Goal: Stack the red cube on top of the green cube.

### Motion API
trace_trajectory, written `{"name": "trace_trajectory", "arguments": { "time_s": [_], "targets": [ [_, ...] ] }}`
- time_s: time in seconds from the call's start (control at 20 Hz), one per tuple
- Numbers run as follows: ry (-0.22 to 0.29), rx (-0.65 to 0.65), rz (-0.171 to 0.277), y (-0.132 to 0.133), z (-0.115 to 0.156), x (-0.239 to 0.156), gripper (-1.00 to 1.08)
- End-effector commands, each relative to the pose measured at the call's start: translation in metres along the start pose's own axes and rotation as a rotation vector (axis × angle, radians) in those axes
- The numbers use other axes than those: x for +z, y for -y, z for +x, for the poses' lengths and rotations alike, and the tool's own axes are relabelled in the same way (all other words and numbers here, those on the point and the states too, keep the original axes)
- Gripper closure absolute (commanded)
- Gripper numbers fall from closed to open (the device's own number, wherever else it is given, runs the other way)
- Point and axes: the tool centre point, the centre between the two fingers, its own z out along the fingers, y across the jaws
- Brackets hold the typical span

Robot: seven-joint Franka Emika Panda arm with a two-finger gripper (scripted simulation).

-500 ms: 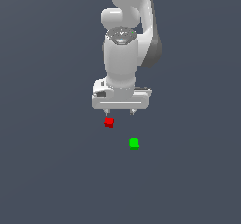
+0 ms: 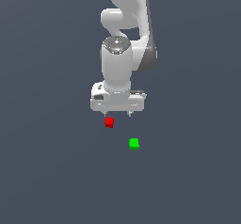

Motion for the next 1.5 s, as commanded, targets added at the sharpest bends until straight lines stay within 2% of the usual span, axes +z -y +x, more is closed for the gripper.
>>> {"name": "trace_trajectory", "arguments": {
  "time_s": [0.0, 0.3, 0.55, 1.15, 1.45],
  "targets": [
    [0.012, 0.017, 0.001, -0.008, -0.009, 0.017, -0.92],
    [0.049, 0.068, 0.005, -0.033, -0.038, 0.069, -0.92],
    [0.069, 0.095, 0.008, -0.045, -0.054, 0.098, -0.92],
    [0.074, 0.101, 0.009, -0.048, -0.057, 0.106, -0.92],
    [0.074, 0.101, 0.009, -0.047, -0.059, 0.126, -0.92]
  ]
}}
